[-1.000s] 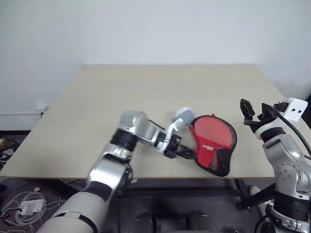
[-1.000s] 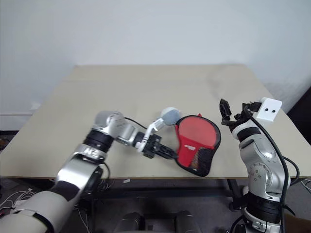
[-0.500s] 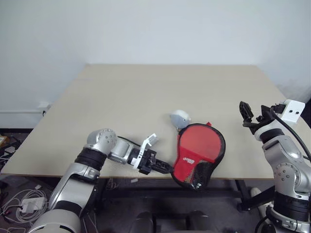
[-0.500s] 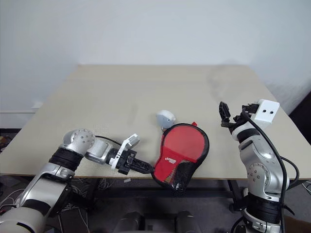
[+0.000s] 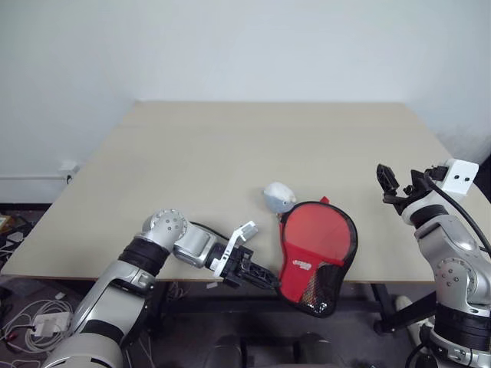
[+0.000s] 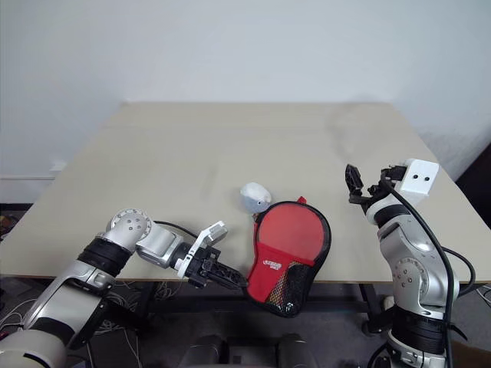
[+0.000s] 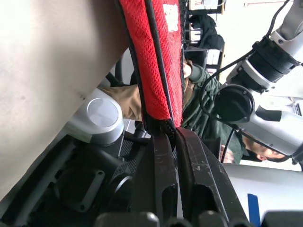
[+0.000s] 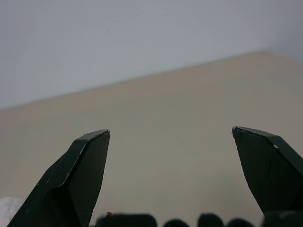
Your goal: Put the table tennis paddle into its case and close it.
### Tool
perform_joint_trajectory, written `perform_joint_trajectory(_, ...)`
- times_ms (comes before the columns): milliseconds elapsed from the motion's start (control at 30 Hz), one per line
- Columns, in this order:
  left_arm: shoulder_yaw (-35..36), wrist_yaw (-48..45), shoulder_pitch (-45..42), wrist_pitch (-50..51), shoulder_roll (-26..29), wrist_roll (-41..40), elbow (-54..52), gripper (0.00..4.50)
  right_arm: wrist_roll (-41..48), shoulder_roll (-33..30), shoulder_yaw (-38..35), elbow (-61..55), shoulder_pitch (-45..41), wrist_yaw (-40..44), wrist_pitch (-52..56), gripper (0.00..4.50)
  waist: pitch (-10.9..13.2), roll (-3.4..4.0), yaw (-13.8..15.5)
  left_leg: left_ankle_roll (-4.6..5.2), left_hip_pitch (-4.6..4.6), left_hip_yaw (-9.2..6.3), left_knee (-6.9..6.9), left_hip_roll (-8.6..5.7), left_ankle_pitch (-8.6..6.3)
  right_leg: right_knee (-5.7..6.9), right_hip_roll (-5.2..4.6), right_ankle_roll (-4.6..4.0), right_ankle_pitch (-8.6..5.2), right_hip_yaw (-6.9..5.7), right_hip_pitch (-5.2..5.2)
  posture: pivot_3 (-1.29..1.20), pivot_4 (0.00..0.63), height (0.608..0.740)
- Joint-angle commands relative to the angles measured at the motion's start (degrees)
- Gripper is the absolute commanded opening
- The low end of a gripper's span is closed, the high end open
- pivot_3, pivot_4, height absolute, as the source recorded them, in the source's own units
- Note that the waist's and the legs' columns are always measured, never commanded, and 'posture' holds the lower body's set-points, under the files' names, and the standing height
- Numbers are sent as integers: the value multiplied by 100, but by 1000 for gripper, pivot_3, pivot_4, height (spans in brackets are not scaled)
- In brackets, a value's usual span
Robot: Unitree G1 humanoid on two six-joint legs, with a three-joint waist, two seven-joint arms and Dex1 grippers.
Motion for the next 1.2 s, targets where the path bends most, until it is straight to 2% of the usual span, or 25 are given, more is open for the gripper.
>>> perform_joint_trajectory(33, 329, 116, 5, 35, -30, -177, -116, 33, -35, -57, -33, -203, -51, 19, -72, 4500, 0, 0, 0, 0, 0, 0, 0, 0, 0, 0, 0, 0, 0, 0, 0, 0, 0, 740)
perform_joint_trajectory(367, 891, 139, -2, 35, -231, 4, -63, 33, -131, -141, 22, -16, -275, 69, -74, 4500, 0, 0, 1, -4, 0, 1, 1, 0, 2, 0, 0, -1, 0, 0, 1, 0, 0, 740)
perform_joint_trajectory(467, 866, 254, -38, 35, -247, -111, 78, 715, -137, -138, 24, -22, -270, 80, -72, 4500, -1, 1, 1, -5, 1, 1, 1, 0, 3, 1, 0, -1, 1, 0, 1, 0, 0, 740)
perform_joint_trajectory(600, 885, 434, -133, 35, -307, -214, 221, 1964, -141, -138, 31, -19, -246, 95, -84, 4500, -1, 1, 2, -5, 0, 1, 2, 0, 3, 0, 0, -1, 1, 0, 1, 0, 0, 740)
perform_joint_trajectory(700, 952, 551, -163, 35, -323, -252, 208, 1765, -144, -127, 23, -18, -253, 93, -86, 4500, -1, 1, 2, -5, 0, 1, 2, 0, 3, 0, 0, -1, 1, 0, 1, 0, 0, 740)
perform_joint_trajectory(800, 1047, 621, -187, 35, -326, -284, 195, 1990, -152, -107, 29, -20, -256, 80, -95, 4500, -1, 1, 1, -5, 0, 1, 2, 0, 3, 1, 0, -1, 1, 0, 1, 0, 0, 740)
perform_joint_trajectory(1067, 1153, 760, -304, 35, -318, -351, 298, 4478, -152, -53, 14, -57, -211, 51, -125, 4500, -1, 1, 1, -6, 0, 1, 1, 0, 3, 0, 0, -1, 1, 0, 0, 0, 0, 740)
perform_joint_trajectory(1200, 1261, 671, -368, 35, -284, -202, 269, 4478, -186, -8, 32, -56, -181, 49, -156, 4500, -1, 1, 2, -6, 0, 1, 1, 0, 3, 0, 0, -1, 1, 0, 0, 0, 0, 740)
